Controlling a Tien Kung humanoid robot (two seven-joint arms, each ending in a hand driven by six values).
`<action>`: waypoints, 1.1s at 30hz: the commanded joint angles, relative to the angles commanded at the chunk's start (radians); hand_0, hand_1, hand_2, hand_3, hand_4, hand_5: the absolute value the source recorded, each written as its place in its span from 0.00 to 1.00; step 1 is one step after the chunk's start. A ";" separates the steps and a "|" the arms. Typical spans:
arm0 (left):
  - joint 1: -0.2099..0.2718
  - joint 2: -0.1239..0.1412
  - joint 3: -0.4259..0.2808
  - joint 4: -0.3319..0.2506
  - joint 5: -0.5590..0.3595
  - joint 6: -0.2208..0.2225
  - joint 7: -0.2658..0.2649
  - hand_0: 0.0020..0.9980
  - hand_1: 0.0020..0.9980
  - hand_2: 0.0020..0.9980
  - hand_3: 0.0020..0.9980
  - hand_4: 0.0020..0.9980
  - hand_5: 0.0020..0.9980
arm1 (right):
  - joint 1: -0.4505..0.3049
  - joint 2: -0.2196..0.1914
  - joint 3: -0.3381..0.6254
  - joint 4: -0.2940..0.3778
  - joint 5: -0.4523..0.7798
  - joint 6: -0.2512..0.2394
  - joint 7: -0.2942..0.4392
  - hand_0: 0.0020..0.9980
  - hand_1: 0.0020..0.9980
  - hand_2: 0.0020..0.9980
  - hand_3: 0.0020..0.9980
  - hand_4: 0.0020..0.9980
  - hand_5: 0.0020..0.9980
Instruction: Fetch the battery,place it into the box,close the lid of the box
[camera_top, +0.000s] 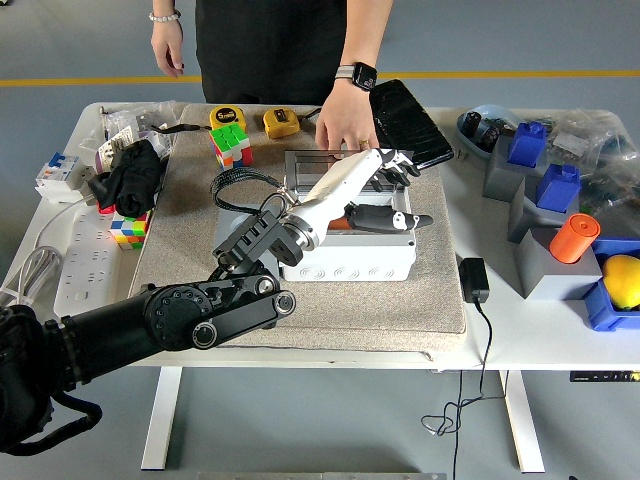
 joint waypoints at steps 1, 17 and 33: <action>0.007 0.000 -0.015 -0.014 0.003 0.002 -0.007 0.39 0.54 0.52 0.55 1.00 0.44 | -0.001 0.001 0.002 0.000 0.000 0.000 0.001 0.62 0.63 0.65 0.59 0.99 0.53; -0.011 0.011 -0.154 0.052 0.152 -0.024 0.089 0.82 0.81 0.75 0.77 0.98 0.50 | -0.002 0.003 0.009 0.002 0.002 -0.001 0.002 0.62 0.63 0.65 0.59 0.99 0.53; 0.002 0.104 -0.131 -0.113 0.332 -0.229 0.395 0.52 0.60 0.63 0.67 0.99 0.58 | -0.008 0.002 0.022 0.002 -0.001 -0.001 0.001 0.61 0.63 0.65 0.58 0.99 0.53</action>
